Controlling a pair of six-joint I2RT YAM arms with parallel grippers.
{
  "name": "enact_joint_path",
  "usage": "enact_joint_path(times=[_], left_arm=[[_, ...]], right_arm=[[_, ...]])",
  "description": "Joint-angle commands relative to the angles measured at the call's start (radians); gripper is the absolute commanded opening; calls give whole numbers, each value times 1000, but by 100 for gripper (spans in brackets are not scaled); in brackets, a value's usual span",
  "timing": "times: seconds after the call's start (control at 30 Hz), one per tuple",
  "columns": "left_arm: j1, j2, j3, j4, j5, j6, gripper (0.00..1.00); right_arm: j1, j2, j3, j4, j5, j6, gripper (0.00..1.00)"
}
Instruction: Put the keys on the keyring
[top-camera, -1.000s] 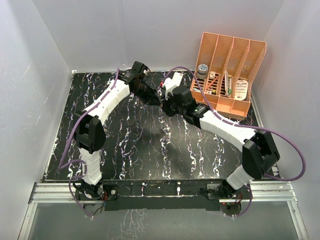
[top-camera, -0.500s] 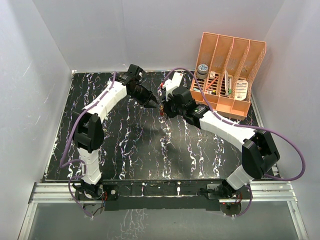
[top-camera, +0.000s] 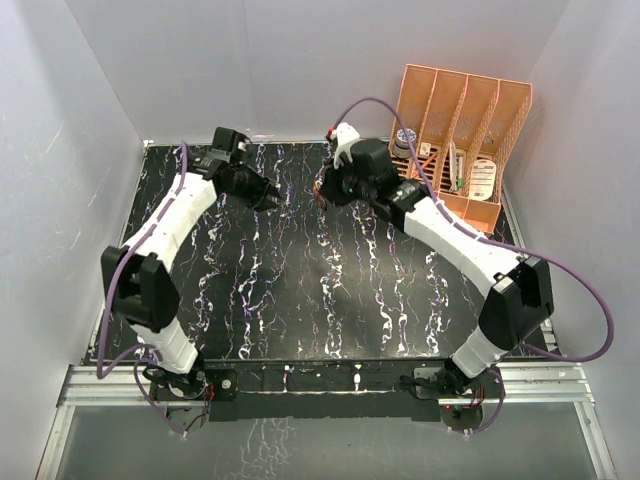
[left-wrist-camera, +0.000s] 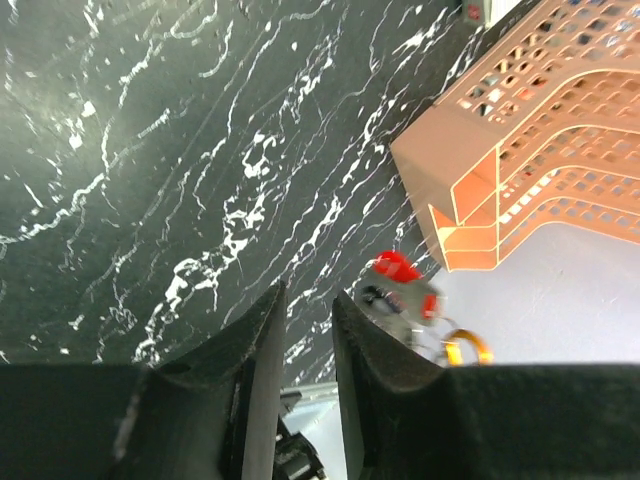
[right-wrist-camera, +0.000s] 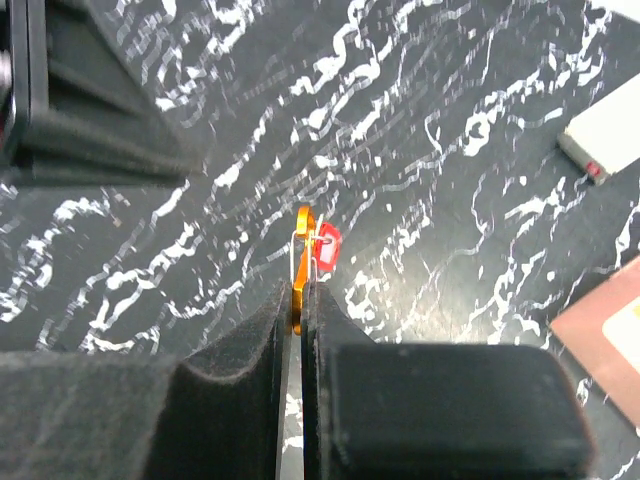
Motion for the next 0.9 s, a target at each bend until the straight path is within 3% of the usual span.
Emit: enact_joint_path(times=[0.0, 0.17, 0.2, 0.33, 0.4, 0.47, 0.7, 0.87], left_arm=[[19, -148, -116, 102, -52, 60, 23], [43, -304, -307, 332, -35, 144, 23], [51, -336, -355, 374, -26, 151, 30], [113, -463, -482, 510, 27, 153, 73], [146, -507, -525, 553, 57, 147, 89], [181, -535, -542, 555, 78, 143, 98], [245, -551, -524, 506, 117, 174, 99], [259, -536, -536, 522, 145, 160, 99]], right_arm=[[-38, 53, 206, -70, -108, 45, 0], [-58, 115, 376, -157, -191, 58, 0], [-63, 124, 404, -171, -207, 59, 0], [-81, 159, 504, -233, -218, 60, 0], [-88, 160, 529, -255, -212, 60, 0], [-90, 194, 543, -268, -195, 65, 0], [-91, 231, 567, -323, -29, 124, 0], [-91, 177, 440, -121, -387, 143, 0]])
